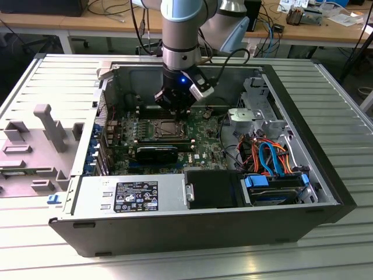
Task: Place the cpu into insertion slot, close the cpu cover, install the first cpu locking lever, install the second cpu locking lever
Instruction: 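Install the first cpu locking lever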
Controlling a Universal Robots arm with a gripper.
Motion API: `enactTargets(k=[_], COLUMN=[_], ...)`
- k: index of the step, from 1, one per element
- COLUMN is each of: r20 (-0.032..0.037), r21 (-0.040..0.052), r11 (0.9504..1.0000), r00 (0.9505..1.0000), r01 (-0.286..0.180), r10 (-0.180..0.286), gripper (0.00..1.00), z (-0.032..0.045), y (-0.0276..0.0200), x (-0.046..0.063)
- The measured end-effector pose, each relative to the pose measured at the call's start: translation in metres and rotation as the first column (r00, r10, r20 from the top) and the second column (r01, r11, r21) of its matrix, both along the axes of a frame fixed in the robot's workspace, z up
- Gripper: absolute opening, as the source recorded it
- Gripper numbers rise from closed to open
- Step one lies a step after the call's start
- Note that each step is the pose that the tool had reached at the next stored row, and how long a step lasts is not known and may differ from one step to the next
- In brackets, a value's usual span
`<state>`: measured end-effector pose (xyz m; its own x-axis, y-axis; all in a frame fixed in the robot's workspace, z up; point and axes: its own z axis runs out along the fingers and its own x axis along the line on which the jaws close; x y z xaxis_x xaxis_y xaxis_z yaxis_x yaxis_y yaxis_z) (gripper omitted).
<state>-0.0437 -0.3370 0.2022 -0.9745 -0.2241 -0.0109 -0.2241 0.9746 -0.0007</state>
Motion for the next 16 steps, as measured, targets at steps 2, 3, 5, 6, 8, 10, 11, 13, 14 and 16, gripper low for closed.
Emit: enactTargets(k=[2,3,5,6,8,10,11,13,14,16], r20=[0.0004,0.0003,0.0004,0.0005,0.001,0.0012,0.0012,0.0012,0.0012,0.0011], r21=[0.0101,0.0131,0.0158,0.0167,0.0199,0.0211,0.0217,0.0221,0.0223,0.0224], r11=[0.9999,0.9999,0.9999,0.9999,0.9998,0.9998,0.9998,0.9998,0.9998,0.9997], r00=[1.0,1.0,1.0,1.0,1.0,1.0,1.0,1.0,1.0,1.0], r01=[0.0,0.0,0.0,0.0,0.0,0.0,0.0,0.0,0.0,0.0], r10=[0.0,0.0,0.0,0.0,0.0,0.0,0.0,0.0,0.0,0.0], gripper=[0.11,0.11,0.11,0.11,0.11,0.11,0.11,0.11,0.11,0.11], z=[-0.0003,-0.0003,0.0002,0.0006,0.0027,0.0057,0.0072,0.0095,0.0099,0.0099], y=[0.0003,0.0003,0.0003,0.0003,0.0005,0.0003,0.0003,0.0003,0.0001,-0.0022], x=[0.0,0.0,0.0,0.0,0.0,0.0,0.0,0.0,0.0,0.0])
